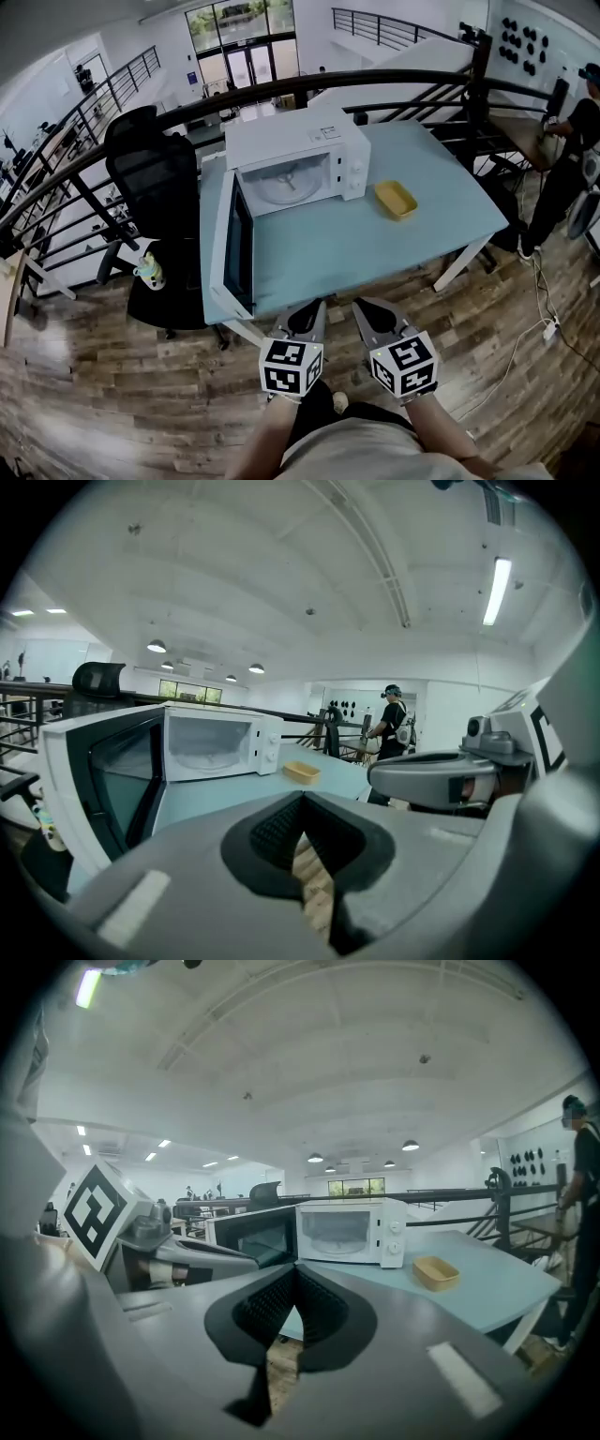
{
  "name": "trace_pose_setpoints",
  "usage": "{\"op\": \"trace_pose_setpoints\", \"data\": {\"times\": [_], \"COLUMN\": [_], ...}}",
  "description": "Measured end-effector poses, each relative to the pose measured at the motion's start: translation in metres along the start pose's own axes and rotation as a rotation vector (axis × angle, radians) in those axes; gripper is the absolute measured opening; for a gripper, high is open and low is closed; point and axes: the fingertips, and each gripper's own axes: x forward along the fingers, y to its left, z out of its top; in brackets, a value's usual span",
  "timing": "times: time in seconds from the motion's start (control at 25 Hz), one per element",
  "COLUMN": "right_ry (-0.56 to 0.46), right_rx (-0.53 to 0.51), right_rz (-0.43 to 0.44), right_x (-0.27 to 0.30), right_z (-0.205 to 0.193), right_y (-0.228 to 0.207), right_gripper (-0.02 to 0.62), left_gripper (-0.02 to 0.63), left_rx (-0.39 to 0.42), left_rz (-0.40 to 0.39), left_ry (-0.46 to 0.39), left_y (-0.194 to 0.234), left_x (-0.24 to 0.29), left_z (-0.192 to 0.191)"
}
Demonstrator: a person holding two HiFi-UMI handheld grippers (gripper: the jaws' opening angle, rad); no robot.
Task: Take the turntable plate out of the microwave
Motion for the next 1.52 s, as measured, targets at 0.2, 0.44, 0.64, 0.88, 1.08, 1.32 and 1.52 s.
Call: {"op": "trace_pose_setpoints", "data": {"times": [0.2,0.44,0.64,0.88,1.08,1.32,1.52], "right_ry": [0.008,0.018,0.019,0.028,0.036,0.032,0.032], "right_rx": [0.044,0.079,0.077,0.066,0.057,0.047,0.044], "right_rz": [-0.045,-0.066,-0.042,-0.006,0.012,0.013,0.027], "right_x": [-0.001,0.025,0.064,0.133,0.181,0.231,0.260], "right_z": [-0.009,-0.012,-0.005,0.018,0.037,0.054,0.064], "right_y": [-0.037,-0.053,-0.069,-0.085,-0.103,-0.119,-0.124], "right_gripper": [0.025,0.025,0.025,0.025,0.025,0.025,0.025], "left_gripper": [0.000,0.000,0.000,0.000,0.000,0.000,0.000], "left_rx": [-0.004,-0.032,-0.023,-0.020,-0.034,-0.037,-0.038], "left_rz": [-0.018,-0.047,-0.044,-0.012,-0.003,-0.028,-0.053], "left_ry": [0.026,0.044,0.038,0.054,0.047,0.028,0.042], "left_y": [-0.004,0.017,0.042,0.094,0.131,0.160,0.171], "left_x": [0.025,0.058,0.091,0.128,0.164,0.196,0.212], "left_z": [-0.002,0.000,0.013,0.033,0.056,0.077,0.080]}}
